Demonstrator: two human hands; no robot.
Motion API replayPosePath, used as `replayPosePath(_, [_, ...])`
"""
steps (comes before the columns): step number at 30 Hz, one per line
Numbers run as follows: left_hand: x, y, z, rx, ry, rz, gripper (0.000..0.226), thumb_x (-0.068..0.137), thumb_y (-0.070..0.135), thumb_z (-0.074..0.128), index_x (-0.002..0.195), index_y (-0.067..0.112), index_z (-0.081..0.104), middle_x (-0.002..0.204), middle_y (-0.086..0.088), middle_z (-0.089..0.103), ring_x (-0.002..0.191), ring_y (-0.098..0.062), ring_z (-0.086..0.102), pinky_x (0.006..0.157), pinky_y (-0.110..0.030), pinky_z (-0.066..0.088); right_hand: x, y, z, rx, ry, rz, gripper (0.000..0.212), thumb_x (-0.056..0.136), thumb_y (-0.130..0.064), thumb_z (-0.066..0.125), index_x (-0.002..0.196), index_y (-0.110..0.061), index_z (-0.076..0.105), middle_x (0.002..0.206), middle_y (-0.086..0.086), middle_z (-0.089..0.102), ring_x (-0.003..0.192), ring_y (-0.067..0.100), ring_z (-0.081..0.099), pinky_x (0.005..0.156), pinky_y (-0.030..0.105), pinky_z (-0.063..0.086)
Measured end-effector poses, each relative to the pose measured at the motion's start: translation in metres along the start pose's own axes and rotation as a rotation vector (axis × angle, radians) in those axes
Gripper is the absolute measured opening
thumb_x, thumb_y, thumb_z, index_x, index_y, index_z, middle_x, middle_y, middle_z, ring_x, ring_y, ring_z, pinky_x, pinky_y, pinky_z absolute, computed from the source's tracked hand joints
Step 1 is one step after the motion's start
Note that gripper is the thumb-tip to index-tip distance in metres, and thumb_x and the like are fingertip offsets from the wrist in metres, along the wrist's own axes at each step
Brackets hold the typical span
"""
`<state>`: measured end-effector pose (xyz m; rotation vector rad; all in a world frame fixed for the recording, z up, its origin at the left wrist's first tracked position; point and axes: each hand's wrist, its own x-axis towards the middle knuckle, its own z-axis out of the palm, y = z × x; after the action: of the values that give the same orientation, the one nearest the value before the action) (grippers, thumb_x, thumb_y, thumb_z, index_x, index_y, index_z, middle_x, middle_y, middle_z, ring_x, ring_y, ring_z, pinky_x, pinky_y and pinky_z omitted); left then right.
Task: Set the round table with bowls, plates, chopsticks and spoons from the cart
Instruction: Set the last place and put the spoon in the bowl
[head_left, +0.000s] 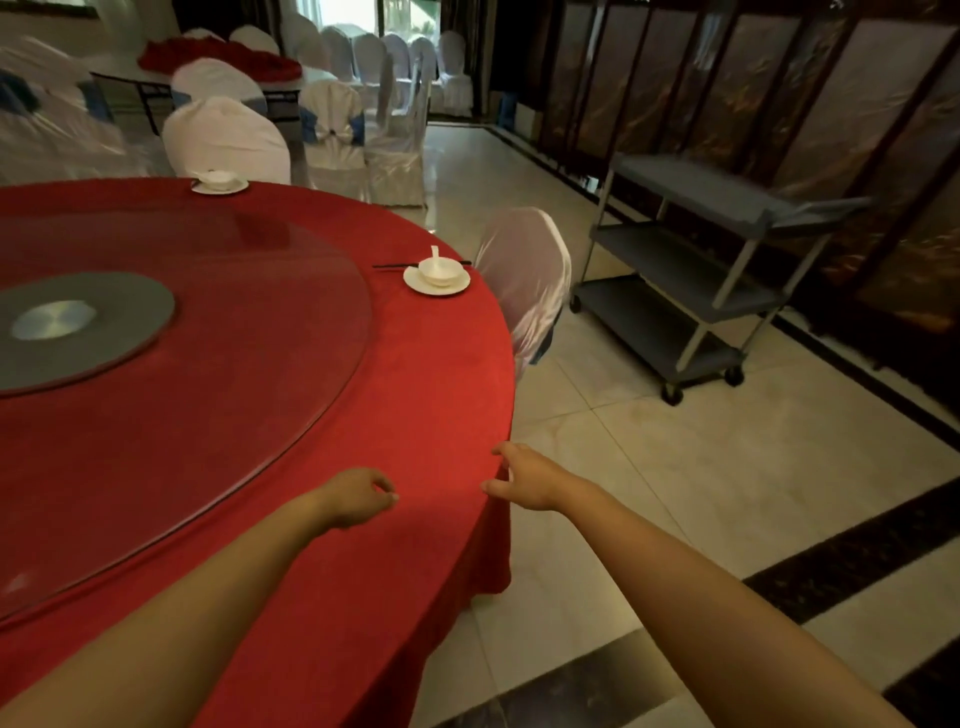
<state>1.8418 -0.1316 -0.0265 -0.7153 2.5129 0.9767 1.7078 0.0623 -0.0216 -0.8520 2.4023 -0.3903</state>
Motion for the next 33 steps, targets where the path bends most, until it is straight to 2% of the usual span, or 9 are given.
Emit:
replayPosePath(5, [0.074, 0.059, -0.036, -0.024, 0.061, 0.000, 0.031, 0.093, 0.023, 0.051, 0.120, 0.009, 0.058, 0.090, -0.009, 0.056, 0.077, -0.020, 0.053, 0.044, -0.017, 0.040, 0.067, 0.026, -0.066, 0.031, 0.043, -0.040, 0.061, 0.089, -0.037, 0.058, 0.137, -0.006, 0.038, 0.136, 0.016, 0.047, 0.123, 0.029, 0.048, 0.101, 0.035, 0.039])
replayPosePath(9, [0.123, 0.110, -0.048, -0.020, 0.048, -0.021, 0.034, 0.093, 0.023, 0.051, 0.124, 0.009, 0.055, 0.095, -0.010, 0.055, 0.082, -0.022, 0.054, 0.049, -0.022, 0.042, 0.111, 0.050, -0.113, 0.096, 0.057, -0.057, 0.058, 0.088, -0.037, 0.059, 0.135, -0.007, 0.041, 0.137, 0.013, 0.047, 0.122, 0.027, 0.050, 0.102, 0.035, 0.041])
replayPosePath(13, [0.179, 0.143, -0.061, -0.086, 0.077, -0.058, 0.033, 0.092, 0.023, 0.051, 0.123, 0.010, 0.055, 0.100, -0.008, 0.054, 0.085, -0.022, 0.055, 0.050, -0.024, 0.044, 0.163, 0.077, -0.156, 0.130, 0.066, -0.100, 0.056, 0.090, -0.038, 0.056, 0.134, -0.007, 0.042, 0.134, 0.012, 0.050, 0.117, 0.025, 0.054, 0.095, 0.033, 0.044])
replayPosePath(17, [0.243, 0.168, -0.070, -0.223, 0.127, -0.144, 0.023, 0.092, 0.022, 0.052, 0.112, 0.013, 0.059, 0.098, -0.008, 0.054, 0.084, -0.021, 0.054, 0.054, -0.028, 0.045, 0.228, 0.107, -0.199, 0.125, 0.018, -0.149, 0.050, 0.092, -0.039, 0.053, 0.131, -0.008, 0.045, 0.130, 0.009, 0.055, 0.115, 0.022, 0.056, 0.092, 0.030, 0.044])
replayPosePath(21, [0.308, 0.202, -0.083, -0.384, 0.216, -0.228, 0.008, 0.094, 0.022, 0.049, 0.098, 0.018, 0.054, 0.095, -0.007, 0.056, 0.073, -0.014, 0.052, 0.051, -0.022, 0.040, 0.300, 0.134, -0.252, 0.057, -0.035, -0.231, 0.044, 0.092, -0.040, 0.052, 0.122, -0.009, 0.052, 0.120, 0.008, 0.063, 0.107, 0.022, 0.059, 0.093, 0.034, 0.048])
replayPosePath(23, [0.336, 0.220, -0.088, -0.462, 0.259, -0.265, 0.007, 0.094, 0.020, 0.048, 0.097, 0.017, 0.054, 0.095, -0.007, 0.056, 0.077, -0.017, 0.053, 0.054, -0.023, 0.041, 0.333, 0.143, -0.279, 0.005, -0.066, -0.275, 0.042, 0.093, -0.040, 0.051, 0.120, -0.009, 0.054, 0.114, 0.006, 0.063, 0.100, 0.021, 0.058, 0.088, 0.032, 0.046])
replayPosePath(27, [0.377, 0.239, -0.099, -0.575, 0.318, -0.349, 0.012, 0.095, 0.019, 0.047, 0.104, 0.015, 0.055, 0.099, -0.008, 0.057, 0.088, -0.020, 0.055, 0.062, -0.029, 0.048, 0.400, 0.145, -0.320, 0.012, -0.094, -0.347, 0.036, 0.095, -0.036, 0.048, 0.108, -0.005, 0.059, 0.096, 0.003, 0.056, 0.087, 0.016, 0.051, 0.076, 0.026, 0.039])
replayPosePath(30, [0.404, 0.235, -0.112, -0.633, 0.395, -0.437, 0.026, 0.095, 0.019, 0.047, 0.117, 0.009, 0.054, 0.100, -0.010, 0.057, 0.087, -0.022, 0.056, 0.061, -0.030, 0.049, 0.447, 0.137, -0.336, -0.031, -0.116, -0.399, 0.031, 0.097, -0.029, 0.044, 0.098, -0.002, 0.058, 0.096, 0.010, 0.058, 0.089, 0.022, 0.052, 0.076, 0.026, 0.036])
replayPosePath(33, [0.436, 0.221, -0.126, -0.695, 0.520, -0.543, 0.034, 0.094, 0.018, 0.047, 0.126, 0.008, 0.049, 0.098, -0.012, 0.058, 0.083, -0.023, 0.058, 0.058, -0.031, 0.049, 0.502, 0.125, -0.344, -0.059, -0.127, -0.471, 0.028, 0.097, -0.027, 0.043, 0.085, -0.004, 0.055, 0.091, 0.013, 0.059, 0.087, 0.024, 0.052, 0.078, 0.033, 0.041])
